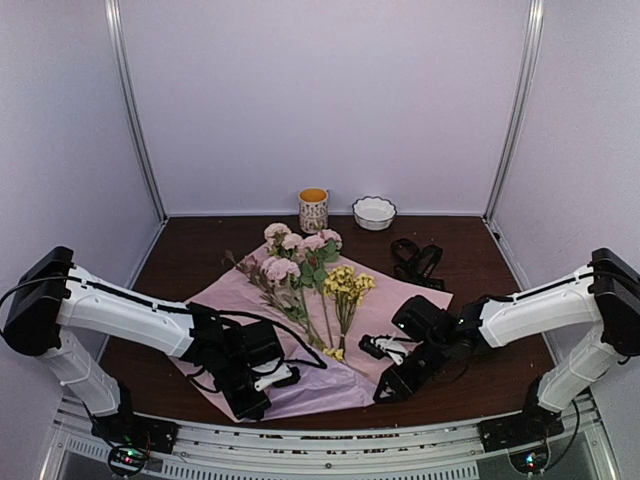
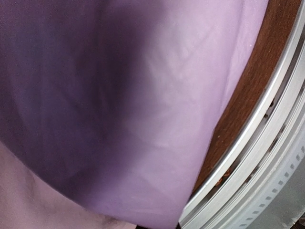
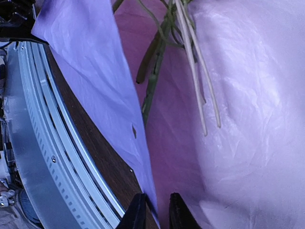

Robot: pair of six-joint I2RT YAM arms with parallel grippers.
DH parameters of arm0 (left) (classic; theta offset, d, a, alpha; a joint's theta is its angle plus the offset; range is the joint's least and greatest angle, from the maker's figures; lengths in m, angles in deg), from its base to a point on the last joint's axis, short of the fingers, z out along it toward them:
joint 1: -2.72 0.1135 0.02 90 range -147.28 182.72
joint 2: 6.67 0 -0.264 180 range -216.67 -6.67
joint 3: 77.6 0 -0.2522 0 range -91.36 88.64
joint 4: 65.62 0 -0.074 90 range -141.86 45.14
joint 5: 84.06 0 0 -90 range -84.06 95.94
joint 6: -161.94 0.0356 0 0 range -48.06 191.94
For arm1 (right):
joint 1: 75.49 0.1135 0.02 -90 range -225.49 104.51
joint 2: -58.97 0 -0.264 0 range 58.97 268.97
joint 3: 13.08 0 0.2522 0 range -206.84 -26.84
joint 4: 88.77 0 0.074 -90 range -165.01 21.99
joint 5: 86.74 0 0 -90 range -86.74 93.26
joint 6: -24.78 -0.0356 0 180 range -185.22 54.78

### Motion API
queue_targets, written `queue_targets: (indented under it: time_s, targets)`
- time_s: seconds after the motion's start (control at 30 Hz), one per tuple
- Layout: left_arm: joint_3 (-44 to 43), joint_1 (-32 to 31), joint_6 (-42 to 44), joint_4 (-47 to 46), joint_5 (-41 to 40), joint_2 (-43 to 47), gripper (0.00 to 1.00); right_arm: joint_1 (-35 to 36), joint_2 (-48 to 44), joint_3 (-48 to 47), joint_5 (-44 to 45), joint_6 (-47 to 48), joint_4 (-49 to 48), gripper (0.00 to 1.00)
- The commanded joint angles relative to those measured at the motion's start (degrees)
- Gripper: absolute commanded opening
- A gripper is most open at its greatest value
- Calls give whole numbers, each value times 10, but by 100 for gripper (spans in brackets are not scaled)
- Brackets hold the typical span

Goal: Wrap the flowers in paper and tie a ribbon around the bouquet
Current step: Press the fold line of the 1/4-folded wrapping paper.

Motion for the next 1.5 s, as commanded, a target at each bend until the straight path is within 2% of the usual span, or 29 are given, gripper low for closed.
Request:
queue_targets:
  time_s: [0.0, 0.1, 0.3, 0.5, 0.6, 0.67, 0.73, 0.97, 1.13, 1.23, 1.3, 1.47]
  targets:
    - [6, -2, 12, 37, -19, -15, 0, -2, -18, 24, -12, -24, -22, 13]
    - [7, -2, 12, 37, -21, -14, 0, -2, -7, 26, -1, -28, -15, 0]
    - [17, 4, 4, 38, -19, -13, 0, -5, 10, 31, 27, -35, 22, 0]
    - [12, 7, 10, 36, -12, -8, 1, -4, 14, 32, 20, -49, 6, 0]
    - [-4, 7, 21, 27, -12, 24, 27, -3, 15, 22, 20, -49, 8, 0]
    - [-13, 9, 28, 12, -7, 43, 37, -2, 14, 20, 17, -50, 8, 0]
    - [-19, 16, 33, 2, -1, 54, 40, -2, 13, 21, 16, -52, 5, 0]
    - [-24, 51, 50, -14, 40, 60, 42, -1, 21, 15, 16, -51, 2, 0]
    - [-37, 62, 58, -42, 83, 75, 49, -2, 23, 15, 18, -52, 0, 0]
    - [-48, 74, 41, -68, 117, 57, 47, -2, 25, 12, 18, -52, 1, 0]
    - [-53, 81, 34, -65, 121, 43, 41, -2, 22, 12, 21, -54, 1, 0]
    - [-43, 99, 16, -55, 135, 29, 15, -2, 16, 9, 29, -60, 2, 0]
